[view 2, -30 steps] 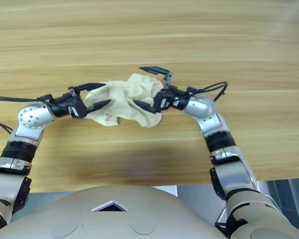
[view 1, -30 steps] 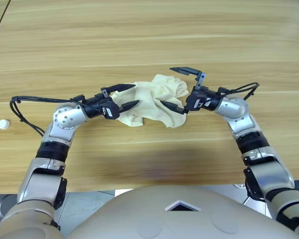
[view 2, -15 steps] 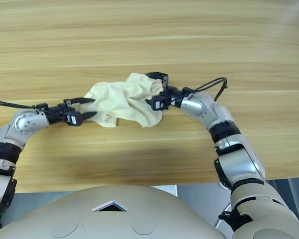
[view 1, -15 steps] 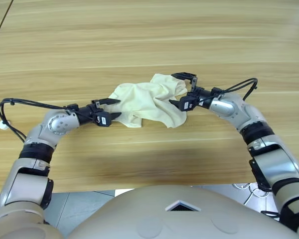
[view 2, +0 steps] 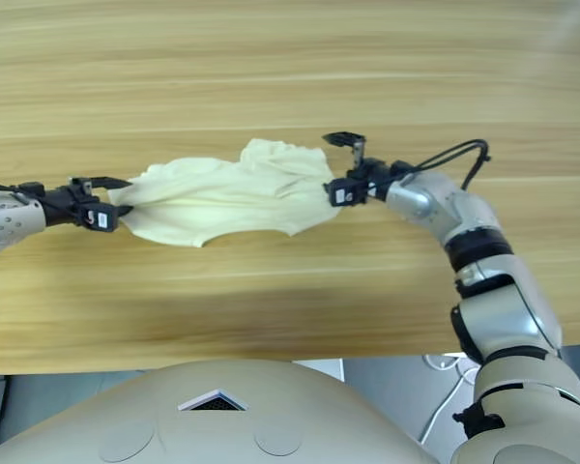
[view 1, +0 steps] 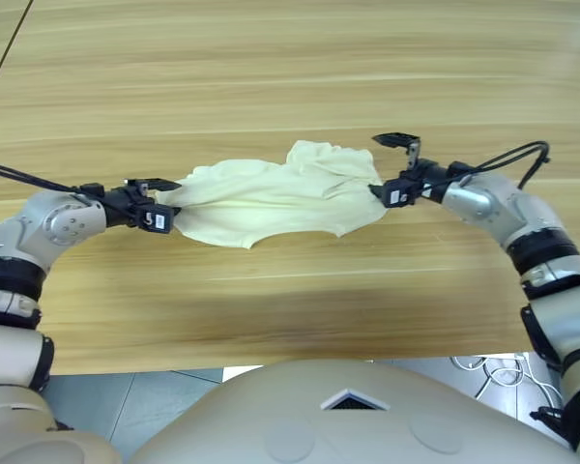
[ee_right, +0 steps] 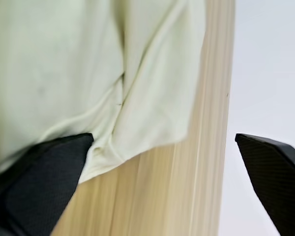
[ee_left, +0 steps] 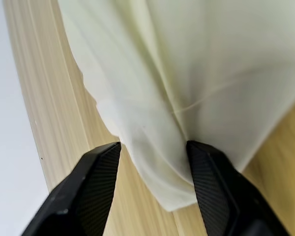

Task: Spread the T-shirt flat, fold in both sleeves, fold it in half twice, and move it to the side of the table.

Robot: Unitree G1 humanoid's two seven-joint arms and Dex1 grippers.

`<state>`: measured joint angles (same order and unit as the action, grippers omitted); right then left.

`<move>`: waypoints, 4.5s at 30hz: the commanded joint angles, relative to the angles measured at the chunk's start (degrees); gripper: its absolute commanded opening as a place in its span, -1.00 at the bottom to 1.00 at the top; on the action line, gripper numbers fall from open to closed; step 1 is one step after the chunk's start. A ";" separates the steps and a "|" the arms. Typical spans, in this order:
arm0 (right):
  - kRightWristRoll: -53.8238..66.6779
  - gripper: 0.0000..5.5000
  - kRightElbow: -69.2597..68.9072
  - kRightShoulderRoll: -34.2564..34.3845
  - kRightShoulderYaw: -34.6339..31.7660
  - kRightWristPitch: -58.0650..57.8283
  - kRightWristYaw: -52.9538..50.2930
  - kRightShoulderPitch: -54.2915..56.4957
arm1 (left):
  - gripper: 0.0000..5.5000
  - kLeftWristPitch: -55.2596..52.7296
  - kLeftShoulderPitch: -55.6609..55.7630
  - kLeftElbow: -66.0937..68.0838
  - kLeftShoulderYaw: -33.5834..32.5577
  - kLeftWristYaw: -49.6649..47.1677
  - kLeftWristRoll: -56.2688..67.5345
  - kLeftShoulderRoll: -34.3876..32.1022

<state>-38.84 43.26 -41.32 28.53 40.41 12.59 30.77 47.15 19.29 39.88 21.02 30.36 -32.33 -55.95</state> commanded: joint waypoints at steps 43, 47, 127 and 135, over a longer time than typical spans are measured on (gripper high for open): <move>29.59 0.95 -34.31 -11.15 -11.25 1.45 31.36 -26.21 | -0.08 -1.72 -22.88 -36.01 -3.40 22.52 27.52 -3.25; 23.18 0.95 -31.82 -10.24 -11.19 -0.33 30.31 -25.37 | -0.08 -2.78 -23.75 -35.75 -3.08 21.85 24.06 -2.01; 21.78 -0.99 25.82 1.86 -22.84 -35.53 -6.57 68.90 | -1.00 -37.48 80.69 29.25 -24.45 -15.63 29.73 13.15; 20.98 -0.99 20.10 -2.75 -21.06 -20.10 -6.00 50.08 | -1.00 -12.25 51.80 24.59 -20.09 -18.30 20.42 4.19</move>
<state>-16.08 59.06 -39.14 9.34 18.46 11.50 81.71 29.51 77.33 59.35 1.43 20.57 -7.27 -43.64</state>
